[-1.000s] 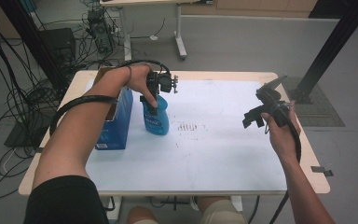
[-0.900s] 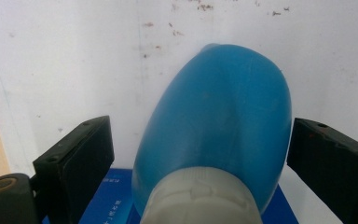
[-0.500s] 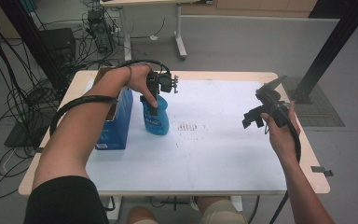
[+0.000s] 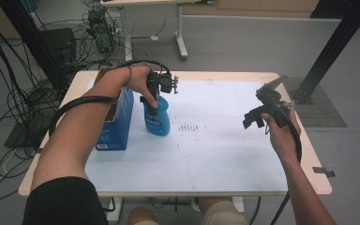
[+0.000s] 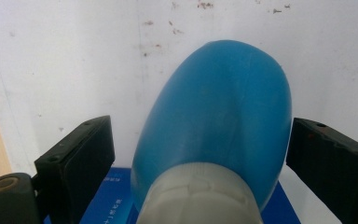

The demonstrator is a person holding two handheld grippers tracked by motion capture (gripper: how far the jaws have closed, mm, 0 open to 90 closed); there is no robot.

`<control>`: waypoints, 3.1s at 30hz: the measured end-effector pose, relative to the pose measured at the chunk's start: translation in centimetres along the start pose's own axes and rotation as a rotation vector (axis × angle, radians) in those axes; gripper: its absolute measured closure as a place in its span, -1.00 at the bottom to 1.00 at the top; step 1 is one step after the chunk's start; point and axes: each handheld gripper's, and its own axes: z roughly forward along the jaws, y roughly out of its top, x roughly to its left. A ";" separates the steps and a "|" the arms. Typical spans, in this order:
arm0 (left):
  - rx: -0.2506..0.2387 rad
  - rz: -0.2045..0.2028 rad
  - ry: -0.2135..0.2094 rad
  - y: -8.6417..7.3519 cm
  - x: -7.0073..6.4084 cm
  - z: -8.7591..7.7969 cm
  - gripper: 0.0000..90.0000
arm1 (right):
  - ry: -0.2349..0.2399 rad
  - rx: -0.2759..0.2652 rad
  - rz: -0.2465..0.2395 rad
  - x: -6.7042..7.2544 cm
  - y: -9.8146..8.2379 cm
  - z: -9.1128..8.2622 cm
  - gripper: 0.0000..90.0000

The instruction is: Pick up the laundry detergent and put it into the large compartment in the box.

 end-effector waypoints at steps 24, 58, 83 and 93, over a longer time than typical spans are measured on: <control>0.017 0.028 0.010 0.2 -0.3 0.7 -0.63 | 0.004 0.004 0.000 0.1 0.2 0.3 -0.88; 0.022 0.045 0.006 0.0 -0.1 0.8 -0.25 | 0.005 0.014 -0.006 0.5 0.5 0.7 -0.88; 0.027 0.045 0.003 0.1 -0.1 0.8 -0.24 | 0.000 0.009 -0.015 0.6 0.7 0.7 -0.88; 0.024 0.042 0.005 0.1 -0.2 0.8 -0.24 | -0.001 0.009 -0.011 0.6 0.7 0.7 -0.88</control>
